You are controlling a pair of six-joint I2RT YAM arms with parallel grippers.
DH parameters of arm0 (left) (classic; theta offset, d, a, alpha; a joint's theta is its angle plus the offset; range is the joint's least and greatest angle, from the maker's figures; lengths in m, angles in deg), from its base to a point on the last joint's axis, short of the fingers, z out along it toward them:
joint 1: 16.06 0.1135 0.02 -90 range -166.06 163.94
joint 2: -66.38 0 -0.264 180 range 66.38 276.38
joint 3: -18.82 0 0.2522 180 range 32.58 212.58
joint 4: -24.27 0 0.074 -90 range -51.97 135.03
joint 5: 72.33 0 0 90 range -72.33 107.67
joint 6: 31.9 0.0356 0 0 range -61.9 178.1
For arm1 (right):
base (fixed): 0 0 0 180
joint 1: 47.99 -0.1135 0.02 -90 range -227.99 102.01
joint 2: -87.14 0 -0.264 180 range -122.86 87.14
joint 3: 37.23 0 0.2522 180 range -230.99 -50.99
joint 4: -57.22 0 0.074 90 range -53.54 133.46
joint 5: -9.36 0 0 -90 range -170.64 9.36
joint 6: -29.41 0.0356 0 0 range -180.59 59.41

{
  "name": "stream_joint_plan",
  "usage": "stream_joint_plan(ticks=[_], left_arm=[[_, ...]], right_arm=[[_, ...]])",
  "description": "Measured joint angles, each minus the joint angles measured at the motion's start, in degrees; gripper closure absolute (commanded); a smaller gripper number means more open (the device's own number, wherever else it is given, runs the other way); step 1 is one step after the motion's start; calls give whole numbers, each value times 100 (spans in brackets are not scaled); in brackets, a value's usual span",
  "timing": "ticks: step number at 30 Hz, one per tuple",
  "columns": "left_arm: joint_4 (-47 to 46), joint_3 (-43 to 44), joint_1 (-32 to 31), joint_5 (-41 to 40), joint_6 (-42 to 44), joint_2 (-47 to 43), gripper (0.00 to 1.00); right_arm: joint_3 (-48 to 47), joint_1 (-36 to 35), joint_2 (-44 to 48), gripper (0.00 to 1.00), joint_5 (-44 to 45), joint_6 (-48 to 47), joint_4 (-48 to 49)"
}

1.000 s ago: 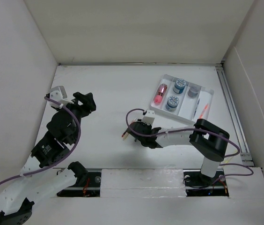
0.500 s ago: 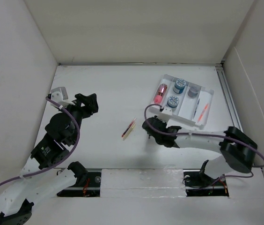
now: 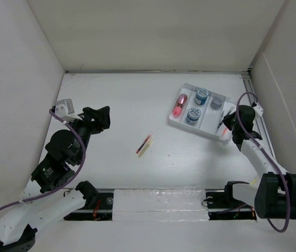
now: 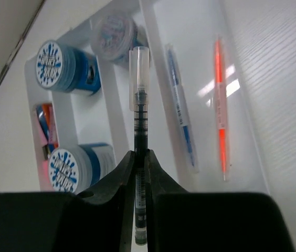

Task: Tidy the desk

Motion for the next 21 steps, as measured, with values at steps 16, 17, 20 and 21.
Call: stream_joint_plan(ticks=[16,17,20,21], left_arm=[[-22,0,0,199,0,-52,33],[-22,0,0,199,0,-44,33],[-22,0,0,197,2,-31,33],[-22,0,0,197,2,-31,33]], right_arm=[[-688,1646,-2133,98,-2496,-90,560],[-800,1665,-2197,98,-2481,-90,560],[-1187,1714,-2500,94,-2468,-92,553],[-1276,1720,-2594,80,-2455,-90,560]])
